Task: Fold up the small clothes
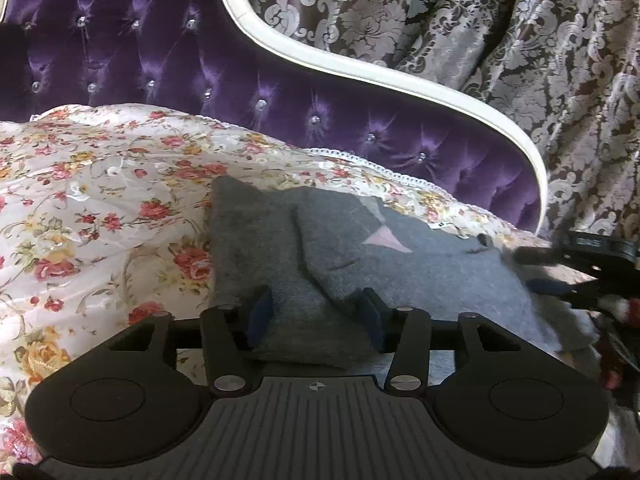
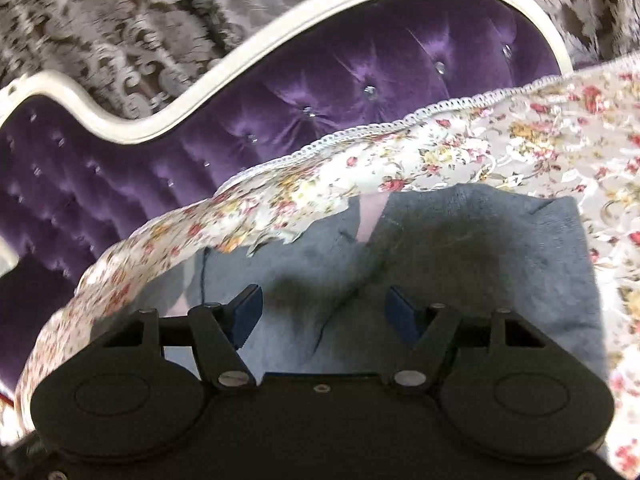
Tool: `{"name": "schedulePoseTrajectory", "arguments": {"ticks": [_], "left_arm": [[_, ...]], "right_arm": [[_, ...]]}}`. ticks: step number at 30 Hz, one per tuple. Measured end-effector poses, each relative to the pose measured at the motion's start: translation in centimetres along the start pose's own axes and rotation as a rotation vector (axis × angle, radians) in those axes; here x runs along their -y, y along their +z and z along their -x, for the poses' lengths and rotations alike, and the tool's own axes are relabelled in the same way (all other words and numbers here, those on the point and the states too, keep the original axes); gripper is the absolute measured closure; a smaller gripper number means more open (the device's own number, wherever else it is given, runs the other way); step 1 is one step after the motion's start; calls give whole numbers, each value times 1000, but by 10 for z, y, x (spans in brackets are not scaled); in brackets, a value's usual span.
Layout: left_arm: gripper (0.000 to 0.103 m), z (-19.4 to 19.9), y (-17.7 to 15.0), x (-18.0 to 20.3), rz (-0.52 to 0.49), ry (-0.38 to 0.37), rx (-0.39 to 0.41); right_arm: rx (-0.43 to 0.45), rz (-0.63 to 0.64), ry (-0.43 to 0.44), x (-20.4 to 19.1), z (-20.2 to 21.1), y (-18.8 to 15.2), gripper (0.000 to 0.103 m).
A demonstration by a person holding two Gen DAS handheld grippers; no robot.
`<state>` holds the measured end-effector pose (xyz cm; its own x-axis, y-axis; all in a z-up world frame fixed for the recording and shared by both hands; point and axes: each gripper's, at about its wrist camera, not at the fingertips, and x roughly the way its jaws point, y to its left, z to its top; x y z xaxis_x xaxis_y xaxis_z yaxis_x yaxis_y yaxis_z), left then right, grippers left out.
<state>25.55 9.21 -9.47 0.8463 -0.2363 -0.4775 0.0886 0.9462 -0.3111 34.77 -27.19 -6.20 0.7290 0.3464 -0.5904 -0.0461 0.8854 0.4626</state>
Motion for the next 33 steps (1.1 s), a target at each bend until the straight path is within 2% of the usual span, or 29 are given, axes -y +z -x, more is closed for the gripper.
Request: {"name": "schedulePoseTrajectory", "arguments": {"ticks": [2, 5, 6, 7, 9, 11, 14, 17, 19, 24, 27, 33], "left_arm": [[50, -1, 4, 4, -30, 3, -16], [49, -1, 6, 8, -69, 9, -24], [49, -1, 6, 7, -63, 4, -20], [49, -1, 6, 6, -53, 0, -18], [49, 1, 8, 4, -36, -15, -19], [49, 3, 10, 2, -24, -30, -17], [49, 5, 14, -2, 10, -41, -12], [49, 3, 15, -3, 14, -48, -25], [49, 0, 13, -1, -8, -30, -39], [49, -3, 3, 11, -140, 19, -52], [49, -4, -5, 19, -228, 46, -57], [49, -5, -7, 11, -182, 20, -53]], "right_arm": [[-4, -10, -2, 0, -8, 3, 34], [-9, -11, -16, -3, -21, 6, 43], [-9, -8, -22, -5, -24, 6, 61], [-15, -5, -29, -6, -27, 7, 89], [-18, 18, -56, -13, -29, 9, 89], [19, 76, -59, -25, -19, 9, 89], [107, 121, -76, -37, 21, 11, 90], [194, 117, -141, -28, 62, 8, 90], [218, 91, -192, -13, 79, 6, 90], [78, -4, -209, 25, 67, -12, 88], [49, -61, -216, 38, 63, -29, 85], [71, -44, -237, 36, 73, -45, 87]]}}
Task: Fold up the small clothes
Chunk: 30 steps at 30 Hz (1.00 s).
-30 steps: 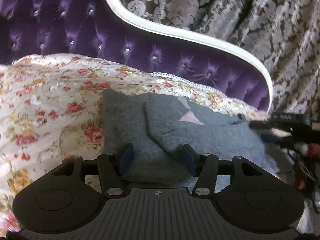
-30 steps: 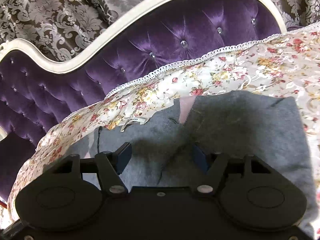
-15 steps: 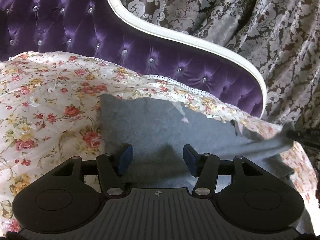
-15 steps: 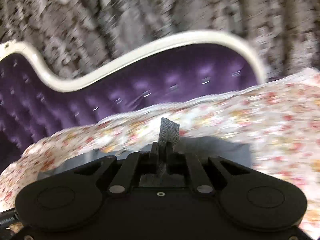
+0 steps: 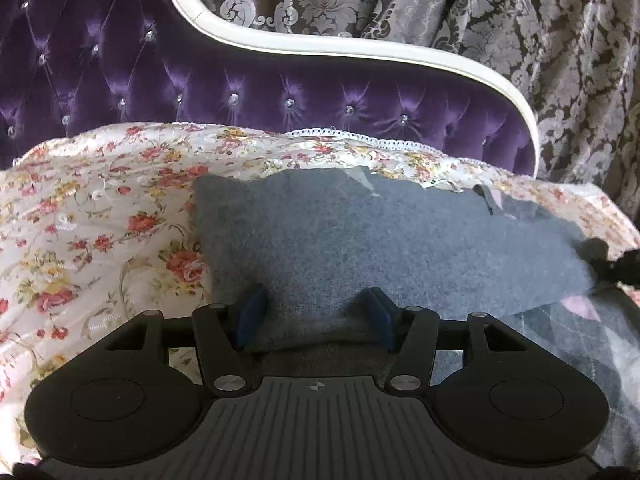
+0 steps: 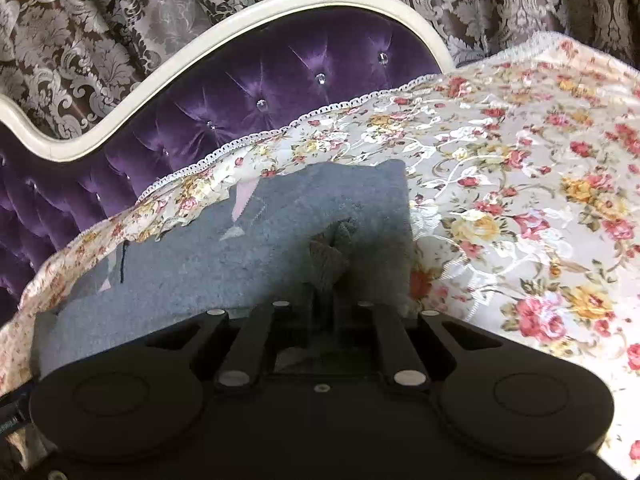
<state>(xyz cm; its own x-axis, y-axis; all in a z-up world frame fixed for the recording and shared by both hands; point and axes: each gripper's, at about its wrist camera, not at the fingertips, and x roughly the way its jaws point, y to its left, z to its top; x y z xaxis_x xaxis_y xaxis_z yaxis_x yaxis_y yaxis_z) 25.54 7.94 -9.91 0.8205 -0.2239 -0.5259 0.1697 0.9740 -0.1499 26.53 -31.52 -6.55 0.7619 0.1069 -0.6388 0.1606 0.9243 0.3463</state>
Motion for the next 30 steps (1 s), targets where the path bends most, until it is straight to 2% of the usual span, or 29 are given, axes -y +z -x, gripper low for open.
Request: {"name": "schedulePoseTrajectory", "arguments": {"ticks": [6, 10, 17, 30], "left_arm": [[47, -3, -2, 15, -76, 63, -5], [47, -4, -2, 13, -71, 62, -9], [46, -5, -2, 18, -98, 84, -18], [46, -5, -3, 16, -90, 76, -13]], "right_arm": [[72, 61, -21, -6, -1, -15, 88], [106, 64, -16, -6, -1, -21, 88], [115, 56, -8, -3, -1, -23, 88], [129, -4, 39, 6, 4, -26, 87]]}}
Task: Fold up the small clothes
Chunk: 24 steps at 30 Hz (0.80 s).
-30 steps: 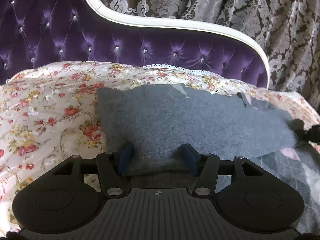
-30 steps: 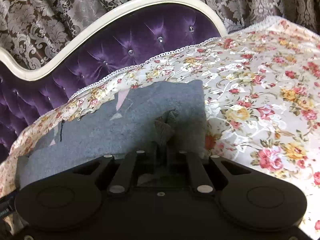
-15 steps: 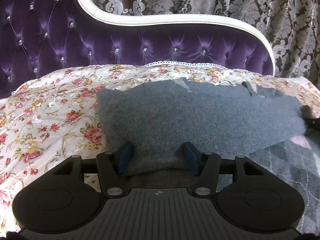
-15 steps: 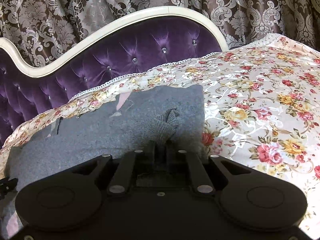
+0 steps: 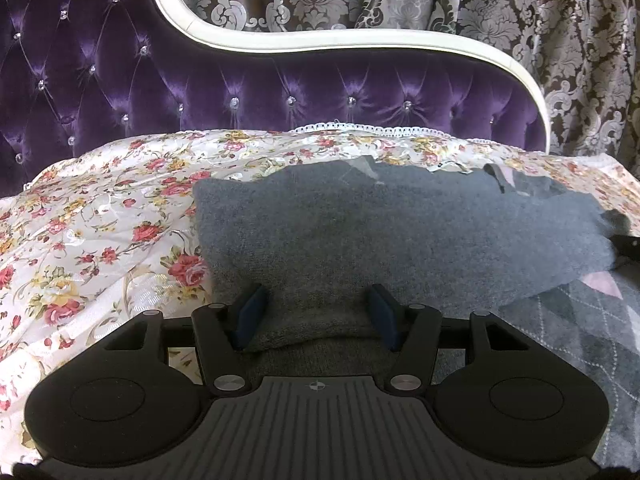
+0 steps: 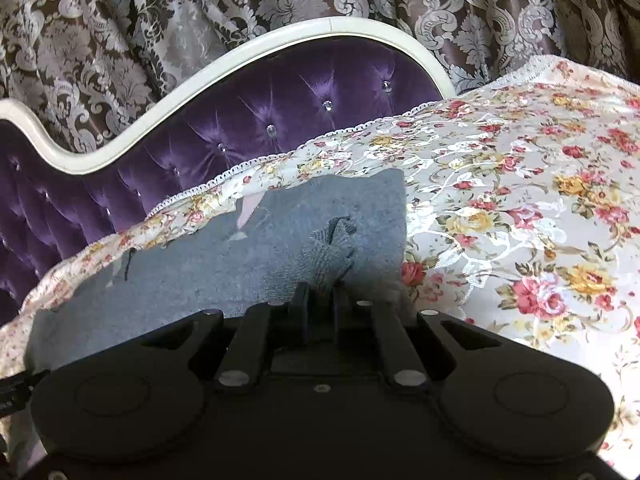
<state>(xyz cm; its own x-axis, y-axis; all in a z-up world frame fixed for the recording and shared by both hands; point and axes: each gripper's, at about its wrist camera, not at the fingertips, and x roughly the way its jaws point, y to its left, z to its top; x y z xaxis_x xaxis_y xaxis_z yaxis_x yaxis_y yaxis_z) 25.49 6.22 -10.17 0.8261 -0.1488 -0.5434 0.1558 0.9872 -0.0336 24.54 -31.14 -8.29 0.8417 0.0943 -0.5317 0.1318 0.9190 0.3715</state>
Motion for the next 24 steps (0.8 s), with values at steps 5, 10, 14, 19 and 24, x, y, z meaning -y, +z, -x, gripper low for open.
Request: {"name": "schedulePoseTrajectory", "arguments": {"ticks": [5, 10, 14, 19, 24], "left_arm": [[47, 1, 0, 0, 2, -4, 7], [47, 2, 0, -1, 16, -14, 13], [47, 2, 0, -1, 16, -15, 15], [47, 3, 0, 2, 7, -5, 13], [48, 6, 8, 8, -35, 8, -33]], "right_arm": [[23, -32, -39, 4, 19, 5, 77], [111, -6, -85, 1, 43, 7, 70], [141, 144, -14, -32, 43, 12, 70], [5, 273, 92, -73, 14, 9, 66], [-95, 323, 68, -77, -2, -14, 65]]}}
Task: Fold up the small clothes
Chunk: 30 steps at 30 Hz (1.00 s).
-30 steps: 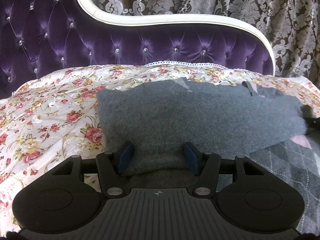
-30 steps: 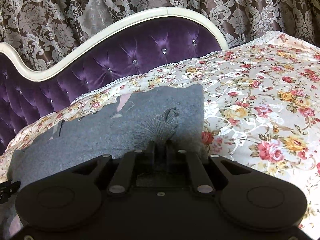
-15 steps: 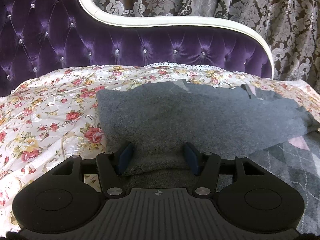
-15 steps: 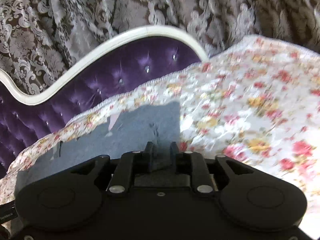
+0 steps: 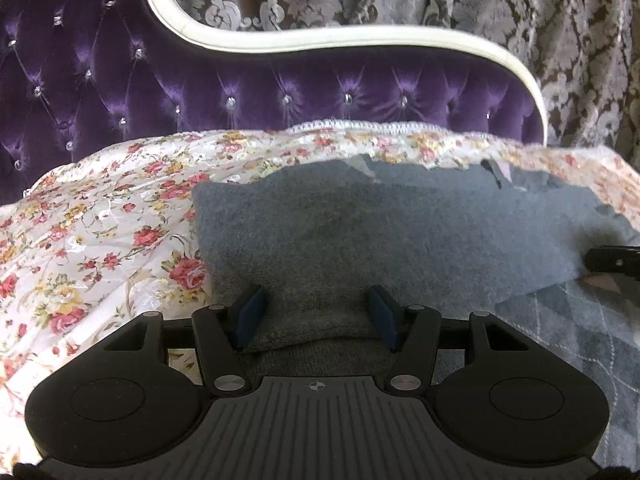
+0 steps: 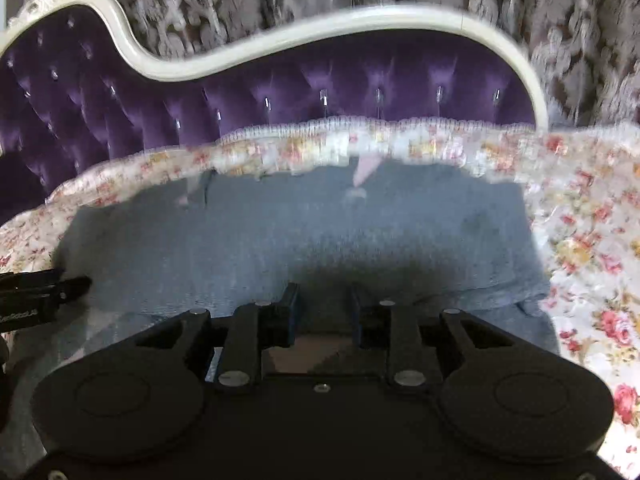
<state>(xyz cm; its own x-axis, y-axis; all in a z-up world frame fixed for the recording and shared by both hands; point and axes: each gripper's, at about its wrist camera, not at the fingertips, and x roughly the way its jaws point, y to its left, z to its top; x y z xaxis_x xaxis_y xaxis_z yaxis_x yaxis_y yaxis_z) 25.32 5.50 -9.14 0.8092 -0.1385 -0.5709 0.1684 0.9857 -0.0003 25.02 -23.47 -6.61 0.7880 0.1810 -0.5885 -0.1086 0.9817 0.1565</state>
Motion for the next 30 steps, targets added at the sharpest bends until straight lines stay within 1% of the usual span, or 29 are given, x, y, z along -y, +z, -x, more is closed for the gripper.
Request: {"name": "schedulePoseTrajectory", "arguments": {"ticks": [2, 3, 4, 5, 7, 8, 10, 11, 14, 15, 17, 19, 24, 28, 30], "left_arm": [[48, 8, 2, 1, -17, -10, -37], [47, 14, 2, 1, -15, -25, -55], [46, 19, -1, 0, -16, -43, -81], [45, 27, -5, 2, -36, -46, -94], [44, 39, -17, 7, -66, -52, -135], [44, 47, -23, 8, -67, -57, -131], [44, 62, -36, 11, -66, -67, -138], [44, 69, -42, 11, -58, -68, -152], [44, 86, -58, 4, 48, -99, -197], [44, 93, -63, 3, 66, -101, -202], [44, 108, -73, 5, 76, -91, -203], [44, 122, -81, 7, 110, -106, -205], [44, 153, -98, 9, 232, -146, -203], [44, 170, -108, 12, 281, -173, -208], [44, 175, -111, 15, 280, -185, -209]], "right_arm": [[-19, -19, 19, 3, 8, 1, 63], [-37, -19, 29, 4, 11, 0, 61], [-55, -15, 35, 5, 14, -1, 57], [-73, -15, 42, 5, 18, -4, 56], [-37, -11, 73, 8, 37, -13, 55], [-37, -13, 82, 9, 45, -16, 54], [-41, -46, 112, 13, 64, -23, 48], [-39, -63, 127, 14, 73, -27, 48], [-32, -94, 147, 19, 102, -43, 47], [-31, -109, 154, 21, 113, -49, 47], [-28, -150, 164, 27, 131, -59, 44], [-25, -188, 165, 32, 148, -70, 40], [-29, -232, 139, 38, 182, -93, 39], [-41, -259, 116, 43, 203, -109, 38], [-55, -284, 110, 47, 210, -115, 37]]}}
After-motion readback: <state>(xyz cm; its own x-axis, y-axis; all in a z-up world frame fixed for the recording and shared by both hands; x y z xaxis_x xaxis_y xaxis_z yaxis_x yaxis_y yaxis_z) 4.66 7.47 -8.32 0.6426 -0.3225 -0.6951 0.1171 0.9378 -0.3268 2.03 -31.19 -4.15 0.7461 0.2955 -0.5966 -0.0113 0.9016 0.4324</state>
